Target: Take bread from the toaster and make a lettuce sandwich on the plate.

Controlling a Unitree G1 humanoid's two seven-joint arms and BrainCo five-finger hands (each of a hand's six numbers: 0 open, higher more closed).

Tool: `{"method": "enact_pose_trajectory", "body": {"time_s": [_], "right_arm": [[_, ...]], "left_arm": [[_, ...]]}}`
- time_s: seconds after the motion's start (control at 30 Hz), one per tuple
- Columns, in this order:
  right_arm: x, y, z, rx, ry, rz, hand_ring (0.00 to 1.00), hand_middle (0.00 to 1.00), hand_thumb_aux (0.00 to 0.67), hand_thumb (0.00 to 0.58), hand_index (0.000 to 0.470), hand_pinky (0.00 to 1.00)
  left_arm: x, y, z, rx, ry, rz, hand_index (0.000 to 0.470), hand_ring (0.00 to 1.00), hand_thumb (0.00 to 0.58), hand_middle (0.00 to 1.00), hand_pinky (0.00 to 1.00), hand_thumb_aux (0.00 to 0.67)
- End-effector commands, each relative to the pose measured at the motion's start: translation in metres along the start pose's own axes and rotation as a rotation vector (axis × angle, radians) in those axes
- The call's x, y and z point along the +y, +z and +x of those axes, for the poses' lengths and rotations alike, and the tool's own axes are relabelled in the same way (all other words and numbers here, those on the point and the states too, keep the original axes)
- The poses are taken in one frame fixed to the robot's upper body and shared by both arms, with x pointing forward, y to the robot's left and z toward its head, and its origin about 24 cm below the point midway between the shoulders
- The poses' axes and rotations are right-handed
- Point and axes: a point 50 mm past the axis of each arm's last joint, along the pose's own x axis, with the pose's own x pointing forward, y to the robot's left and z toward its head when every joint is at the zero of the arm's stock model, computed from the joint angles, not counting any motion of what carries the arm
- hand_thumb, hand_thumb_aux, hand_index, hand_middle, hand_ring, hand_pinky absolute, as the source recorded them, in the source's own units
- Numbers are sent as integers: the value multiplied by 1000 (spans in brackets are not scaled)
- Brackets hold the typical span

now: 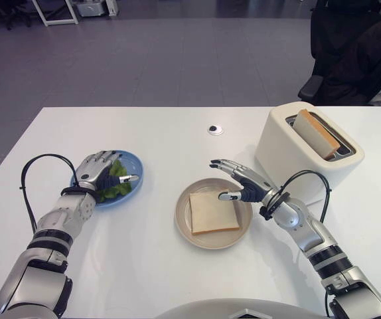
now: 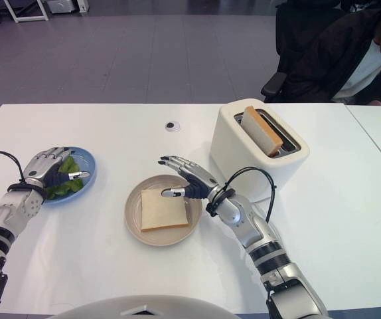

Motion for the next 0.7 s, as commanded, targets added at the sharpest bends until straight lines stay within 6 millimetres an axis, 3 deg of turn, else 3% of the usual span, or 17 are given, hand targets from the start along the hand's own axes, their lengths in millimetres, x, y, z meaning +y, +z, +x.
{"method": "enact_pose_trajectory", "body": {"time_s": [0.03,0.27,0.43,0.5,0.53,0.6,0.7], "right_arm": [[1,-3,-3,13,9,6,0,0,0,0,0,0],[3,-3,-4,17,20,7,0,0,0,0,0,0],[3,-3,-5,19,19,10,0,0,0,0,0,0],[3,-3,-5,20,19,9,0,0,0,0,0,0],[3,-3,-5,20,18,9,0,0,0,0,0,0],[3,-3,-5,20,17,9,0,0,0,0,0,0],[3,-3,-5,20,16,10,0,0,0,0,0,0]], "left_arm": [[7,-9,-2,21,-1,25,0,0,0,0,0,0],[1,-20,-8,61,-61,49,0,0,0,0,0,0],[-14,-17,-8,49,-138,34,0,0,0,0,0,0],[-17,-14,-7,34,-143,23,57,0,132,0,0,81],[-18,-12,-7,26,-146,18,123,0,265,0,0,176],[-19,-11,-7,12,-153,11,253,0,456,0,0,360],[-18,-11,-7,1,-141,1,311,0,514,0,0,444]]}}
